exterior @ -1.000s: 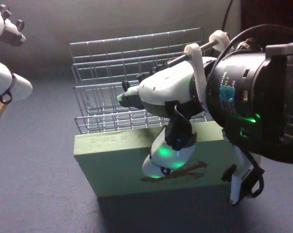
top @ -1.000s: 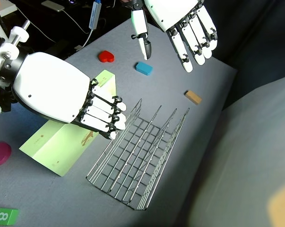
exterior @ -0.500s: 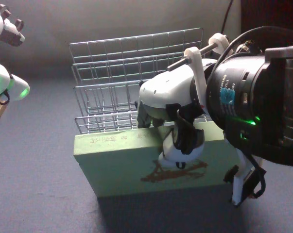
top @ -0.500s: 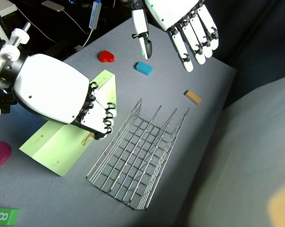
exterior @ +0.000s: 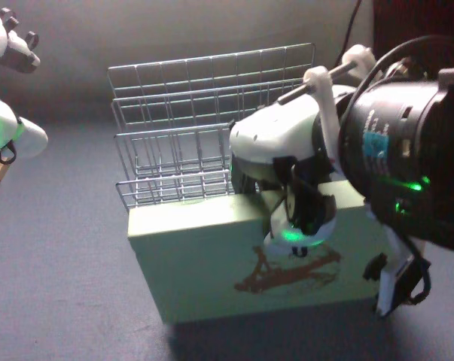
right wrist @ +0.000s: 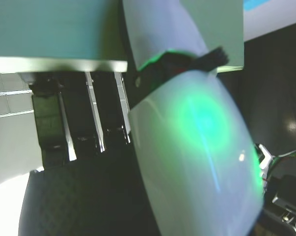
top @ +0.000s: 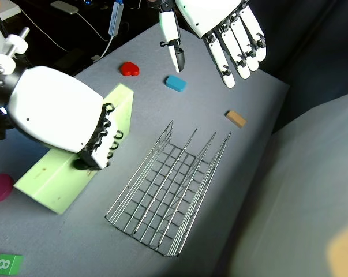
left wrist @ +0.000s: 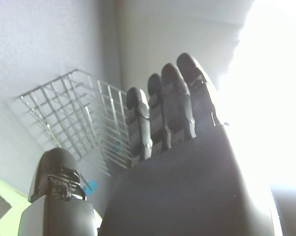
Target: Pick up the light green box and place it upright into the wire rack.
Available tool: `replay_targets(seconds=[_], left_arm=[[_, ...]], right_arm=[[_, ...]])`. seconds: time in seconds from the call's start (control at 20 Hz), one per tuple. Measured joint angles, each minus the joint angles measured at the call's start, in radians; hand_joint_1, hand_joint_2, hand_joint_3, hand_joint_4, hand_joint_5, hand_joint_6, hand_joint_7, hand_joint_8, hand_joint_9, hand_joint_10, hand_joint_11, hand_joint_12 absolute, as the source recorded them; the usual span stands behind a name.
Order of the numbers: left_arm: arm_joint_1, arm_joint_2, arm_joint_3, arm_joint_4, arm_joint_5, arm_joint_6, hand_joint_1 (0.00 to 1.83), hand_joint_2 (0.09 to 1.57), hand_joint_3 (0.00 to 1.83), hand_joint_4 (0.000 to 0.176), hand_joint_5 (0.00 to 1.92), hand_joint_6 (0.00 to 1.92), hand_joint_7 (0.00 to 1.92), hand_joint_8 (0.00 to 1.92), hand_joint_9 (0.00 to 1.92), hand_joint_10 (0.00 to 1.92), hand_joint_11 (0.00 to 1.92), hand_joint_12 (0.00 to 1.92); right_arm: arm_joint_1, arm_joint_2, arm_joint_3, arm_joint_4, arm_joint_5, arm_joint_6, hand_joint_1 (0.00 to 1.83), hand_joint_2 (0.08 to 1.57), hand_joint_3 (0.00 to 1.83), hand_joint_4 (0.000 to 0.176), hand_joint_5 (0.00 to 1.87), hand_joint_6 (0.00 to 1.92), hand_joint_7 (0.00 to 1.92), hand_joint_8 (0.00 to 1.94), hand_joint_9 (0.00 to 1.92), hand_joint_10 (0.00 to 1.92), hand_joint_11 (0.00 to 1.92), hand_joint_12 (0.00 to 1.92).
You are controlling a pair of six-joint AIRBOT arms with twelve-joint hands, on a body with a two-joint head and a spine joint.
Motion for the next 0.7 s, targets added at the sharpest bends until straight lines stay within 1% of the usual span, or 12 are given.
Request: replay_targets(seconds=[0.05, 0.1, 0.15, 0.25, 0.35, 0.45, 0.55, 0.7], left_arm=[[0.000, 0.000, 0.000, 0.000, 0.000, 0.000, 0.18, 1.16, 0.00, 0.051, 0.34, 0.00, 0.26, 0.00, 0.21, 0.00, 0.00, 0.56], [0.000, 0.000, 0.000, 0.000, 0.005, 0.000, 0.18, 1.16, 0.00, 0.051, 0.34, 0.00, 0.26, 0.00, 0.21, 0.00, 0.00, 0.56], [0.000, 0.000, 0.000, 0.000, 0.007, 0.000, 0.18, 1.16, 0.00, 0.051, 0.34, 0.00, 0.26, 0.00, 0.21, 0.00, 0.00, 0.56], [0.000, 0.000, 0.000, 0.000, 0.012, 0.000, 0.18, 1.17, 0.00, 0.051, 0.34, 0.00, 0.26, 0.00, 0.21, 0.00, 0.00, 0.56], [0.000, 0.004, -0.002, -0.001, 0.011, 0.003, 0.18, 1.17, 0.00, 0.051, 0.34, 0.00, 0.26, 0.00, 0.21, 0.00, 0.00, 0.56], [0.000, 0.004, -0.002, 0.000, 0.012, 0.005, 0.18, 1.17, 0.00, 0.051, 0.34, 0.00, 0.26, 0.00, 0.22, 0.00, 0.00, 0.56], [0.000, 0.004, -0.002, 0.000, 0.012, 0.005, 0.18, 1.17, 0.00, 0.051, 0.33, 0.00, 0.26, 0.00, 0.22, 0.00, 0.00, 0.56], [0.000, 0.004, -0.002, 0.000, 0.013, 0.005, 0.18, 1.17, 0.00, 0.051, 0.33, 0.00, 0.26, 0.00, 0.22, 0.00, 0.00, 0.56]], right_arm=[[0.011, 0.009, -0.006, 0.001, -0.002, -0.008, 1.36, 1.14, 0.00, 0.000, 0.86, 0.98, 0.93, 1.07, 0.90, 1.35, 0.84, 1.45], [0.030, 0.021, -0.013, 0.009, 0.002, -0.029, 1.37, 1.14, 0.00, 0.000, 0.85, 1.00, 0.92, 1.08, 0.90, 1.36, 0.84, 1.43], [0.048, 0.031, -0.019, 0.021, 0.002, -0.053, 1.37, 1.14, 0.00, 0.000, 0.84, 1.01, 0.92, 1.07, 0.90, 1.36, 0.84, 1.43], [0.084, 0.047, -0.020, 0.042, 0.002, -0.072, 1.37, 1.14, 0.00, 0.000, 0.84, 1.01, 0.92, 1.07, 0.90, 1.36, 0.84, 1.43], [0.150, 0.070, -0.020, 0.040, 0.004, -0.091, 1.37, 1.14, 0.00, 0.000, 0.85, 0.99, 0.94, 1.05, 0.90, 1.36, 0.85, 1.41], [0.186, 0.084, -0.020, 0.024, 0.011, -0.095, 1.37, 1.14, 0.00, 0.000, 0.83, 1.02, 0.94, 1.05, 0.90, 1.36, 0.86, 1.41], [0.209, 0.086, -0.020, -0.023, 0.021, -0.077, 1.36, 1.15, 0.00, 0.000, 0.81, 1.05, 0.93, 1.05, 0.90, 1.36, 0.87, 1.41], [0.230, 0.072, -0.005, -0.145, 0.064, -0.013, 1.36, 1.15, 0.00, 0.000, 0.81, 1.05, 0.92, 1.06, 0.89, 1.37, 0.85, 1.41]])
